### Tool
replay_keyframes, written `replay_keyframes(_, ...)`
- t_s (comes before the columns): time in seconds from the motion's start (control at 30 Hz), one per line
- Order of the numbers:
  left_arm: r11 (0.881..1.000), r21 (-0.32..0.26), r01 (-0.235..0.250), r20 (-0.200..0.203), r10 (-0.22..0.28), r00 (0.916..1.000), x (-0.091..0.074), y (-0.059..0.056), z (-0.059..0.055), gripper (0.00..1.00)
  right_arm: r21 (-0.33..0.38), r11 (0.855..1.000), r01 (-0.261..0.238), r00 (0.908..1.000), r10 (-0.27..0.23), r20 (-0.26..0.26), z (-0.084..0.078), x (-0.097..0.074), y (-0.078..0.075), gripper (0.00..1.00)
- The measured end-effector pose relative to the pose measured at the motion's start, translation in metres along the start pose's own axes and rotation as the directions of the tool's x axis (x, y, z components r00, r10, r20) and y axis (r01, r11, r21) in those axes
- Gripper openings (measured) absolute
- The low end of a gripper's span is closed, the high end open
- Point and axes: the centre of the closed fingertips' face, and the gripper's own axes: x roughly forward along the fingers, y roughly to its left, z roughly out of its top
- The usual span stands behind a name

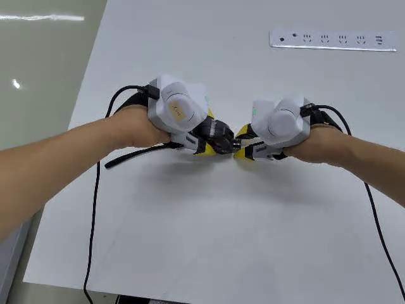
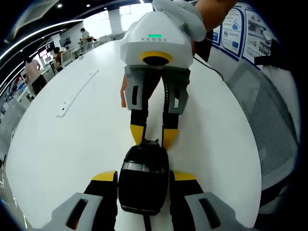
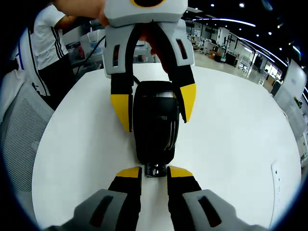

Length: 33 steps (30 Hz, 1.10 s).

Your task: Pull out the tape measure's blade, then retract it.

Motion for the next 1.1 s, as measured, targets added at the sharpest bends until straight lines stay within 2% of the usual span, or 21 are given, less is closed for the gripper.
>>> replay_keyframes(0.17,1.0,-0.001,-0.006,0.005,0.006,1.0,0.0003,0.0031,-0.0004,0.36,0.002,1.0,-0.002,1.0,0.002,0.005,0.0002,0.0005,-0.0005,0.19)
replay_keyframes(1.1,1.0,0.003,0.018,0.002,-0.018,0.9998,0.0003,0.0025,-0.0011,0.34,-0.034,0.999,-0.027,0.9995,0.027,0.017,0.0014,0.0004,-0.0009,0.14)
